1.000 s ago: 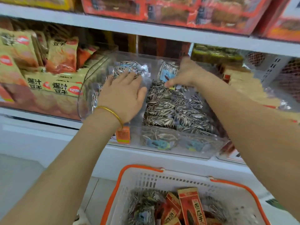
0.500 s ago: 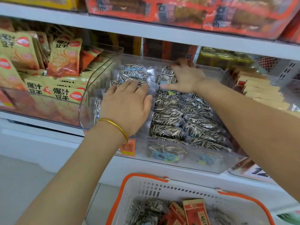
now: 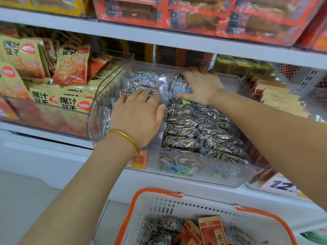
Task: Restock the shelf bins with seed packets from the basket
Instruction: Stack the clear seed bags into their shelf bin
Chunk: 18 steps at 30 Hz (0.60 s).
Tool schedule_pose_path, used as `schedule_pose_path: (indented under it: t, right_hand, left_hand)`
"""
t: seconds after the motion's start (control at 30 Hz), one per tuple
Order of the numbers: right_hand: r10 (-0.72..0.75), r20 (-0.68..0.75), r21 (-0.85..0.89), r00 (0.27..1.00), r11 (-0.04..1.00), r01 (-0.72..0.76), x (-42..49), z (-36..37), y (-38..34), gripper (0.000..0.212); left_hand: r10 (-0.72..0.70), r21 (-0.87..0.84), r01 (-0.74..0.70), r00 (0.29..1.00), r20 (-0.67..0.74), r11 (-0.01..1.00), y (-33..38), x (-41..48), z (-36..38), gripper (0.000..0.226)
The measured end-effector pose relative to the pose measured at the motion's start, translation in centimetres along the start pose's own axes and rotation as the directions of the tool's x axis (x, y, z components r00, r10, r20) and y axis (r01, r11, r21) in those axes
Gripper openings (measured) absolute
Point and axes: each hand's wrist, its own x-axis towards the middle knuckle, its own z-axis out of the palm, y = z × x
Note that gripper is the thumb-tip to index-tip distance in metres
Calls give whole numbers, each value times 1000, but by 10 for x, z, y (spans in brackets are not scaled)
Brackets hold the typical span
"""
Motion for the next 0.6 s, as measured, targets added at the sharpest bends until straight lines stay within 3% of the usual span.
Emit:
schedule_pose_path:
  t: [0.13,0.37,0.53,0.6]
  right_hand:
    - [4,-41,28,999,1000,-3,-9,3,4,83]
    - [46,-122,-4,991,999,-47,-18,6,-3,65]
    - [81,-73,187,994,980,-67,-14,1,-3,63]
    - [72,-57,179,996,982,-61,-12,3,-5,62]
  left_hand:
    - [-4,-3,4,1000,-12,1000,-1,0,0,84]
    - [-14,-22,13,998,-59,1000,-1,-1,0,77]
    - [-20,-19,19,997,-71,1000,-1,-2,0,77]
    - [-22,-19,21,998,-67,1000,0,-1,0,78]
